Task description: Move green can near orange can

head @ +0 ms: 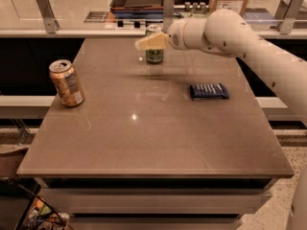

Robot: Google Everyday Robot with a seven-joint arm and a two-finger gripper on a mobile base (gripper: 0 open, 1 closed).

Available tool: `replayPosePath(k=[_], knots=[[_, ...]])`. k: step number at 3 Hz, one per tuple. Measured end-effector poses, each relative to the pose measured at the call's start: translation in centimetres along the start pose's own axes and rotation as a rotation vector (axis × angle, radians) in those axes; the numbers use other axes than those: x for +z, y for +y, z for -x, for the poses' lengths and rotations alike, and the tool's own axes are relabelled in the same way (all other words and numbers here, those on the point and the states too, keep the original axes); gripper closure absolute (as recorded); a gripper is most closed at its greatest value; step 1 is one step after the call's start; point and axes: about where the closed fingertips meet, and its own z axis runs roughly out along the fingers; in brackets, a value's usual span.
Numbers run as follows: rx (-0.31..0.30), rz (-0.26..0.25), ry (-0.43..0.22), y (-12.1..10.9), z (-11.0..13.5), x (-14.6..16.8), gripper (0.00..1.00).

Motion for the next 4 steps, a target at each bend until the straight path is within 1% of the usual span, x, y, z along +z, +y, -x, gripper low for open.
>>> replayPosePath(k=[1, 2, 3, 4], knots=[[0.036, 0.013, -0.019, -0.83, -0.9, 2.64, 0.0], [0.037, 0.015, -0.019, -0.74, -1.0, 2.86, 0.18], [0.037, 0.02, -0.018, -0.5, -1.03, 3.12, 0.41], [0.038, 0.025, -0.017, -0.23, -1.09, 3.39, 0.72]])
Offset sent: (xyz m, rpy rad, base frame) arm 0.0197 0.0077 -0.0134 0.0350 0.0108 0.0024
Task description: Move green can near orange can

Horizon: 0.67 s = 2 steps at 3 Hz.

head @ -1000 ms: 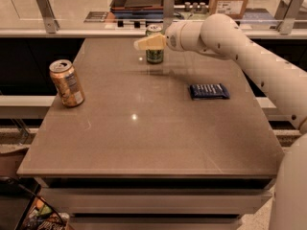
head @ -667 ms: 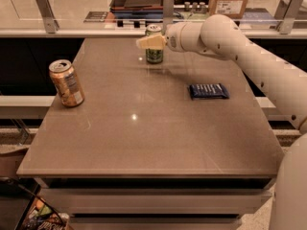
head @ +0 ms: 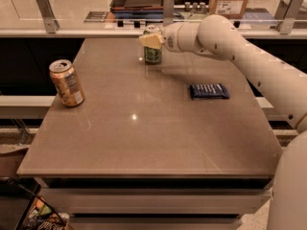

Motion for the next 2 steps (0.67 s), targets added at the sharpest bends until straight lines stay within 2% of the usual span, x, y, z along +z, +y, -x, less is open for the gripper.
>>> replayPosePath(k=[1, 2], knots=[[0.0, 0.003, 0.001, 0.17, -0.04, 0.18, 0.96], [0.0, 0.006, 0.001, 0.29, -0.07, 0.3, 1.0]])
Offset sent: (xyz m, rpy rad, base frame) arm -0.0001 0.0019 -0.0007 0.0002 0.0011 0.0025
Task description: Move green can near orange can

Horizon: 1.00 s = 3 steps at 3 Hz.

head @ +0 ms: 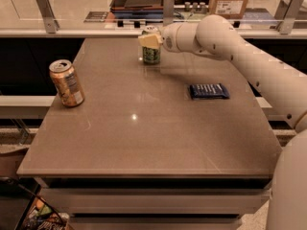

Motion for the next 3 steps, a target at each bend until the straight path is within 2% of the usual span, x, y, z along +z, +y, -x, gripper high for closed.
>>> replayPosePath(k=[1, 2, 3], knots=[[-0.013, 0.044, 0.001, 0.6, 0.6, -0.3, 1.0], [-0.038, 0.11, 0.0, 2.6, 2.1, -2.2, 1.0], [-0.05, 0.141, -0.009, 4.4, 2.6, -3.5, 1.0]])
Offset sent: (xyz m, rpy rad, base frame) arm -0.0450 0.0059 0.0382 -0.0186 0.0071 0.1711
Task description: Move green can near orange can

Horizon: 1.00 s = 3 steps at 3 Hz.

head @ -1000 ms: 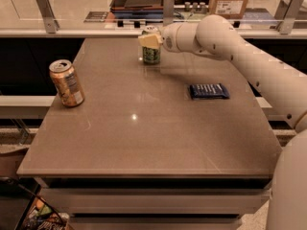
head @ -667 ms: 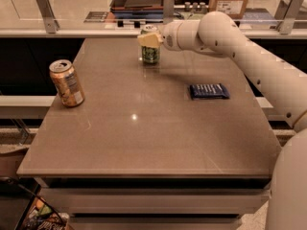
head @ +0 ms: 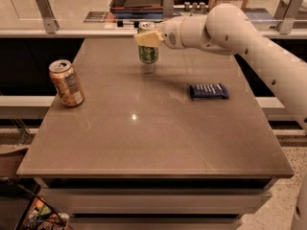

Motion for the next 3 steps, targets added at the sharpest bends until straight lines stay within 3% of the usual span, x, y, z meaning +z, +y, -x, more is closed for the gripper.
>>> replayPosePath(k=[1, 3], knots=[[-0.02, 0.01, -0.015, 3.4, 1.2, -1.3, 1.0], [-0.025, 0.019, -0.019, 11.0, 0.8, -1.3, 1.0]])
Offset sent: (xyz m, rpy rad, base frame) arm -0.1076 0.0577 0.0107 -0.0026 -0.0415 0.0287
